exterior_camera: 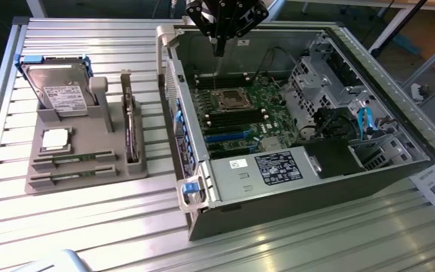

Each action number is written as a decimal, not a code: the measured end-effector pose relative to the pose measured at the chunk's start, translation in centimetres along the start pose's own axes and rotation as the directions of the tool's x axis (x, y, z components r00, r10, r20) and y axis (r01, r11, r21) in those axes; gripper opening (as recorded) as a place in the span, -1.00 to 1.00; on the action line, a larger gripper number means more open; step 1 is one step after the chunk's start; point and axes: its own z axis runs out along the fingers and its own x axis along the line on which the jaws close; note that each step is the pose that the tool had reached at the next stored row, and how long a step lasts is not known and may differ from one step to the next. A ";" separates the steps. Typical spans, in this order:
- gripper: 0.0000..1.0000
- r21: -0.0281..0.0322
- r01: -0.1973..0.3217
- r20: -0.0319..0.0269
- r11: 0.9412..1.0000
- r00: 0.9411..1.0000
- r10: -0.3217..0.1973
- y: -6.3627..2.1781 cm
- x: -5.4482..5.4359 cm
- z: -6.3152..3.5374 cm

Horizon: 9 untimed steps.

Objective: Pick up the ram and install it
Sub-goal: 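Reach for the ram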

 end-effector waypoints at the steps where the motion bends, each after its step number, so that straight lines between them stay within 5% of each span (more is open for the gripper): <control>1: -0.80 0.000 0.000 0.000 1.000 1.000 0.000 0.00 0.0 0.00; 9: -0.80 0.000 0.000 0.000 1.000 1.000 0.000 -0.06 0.8 -0.02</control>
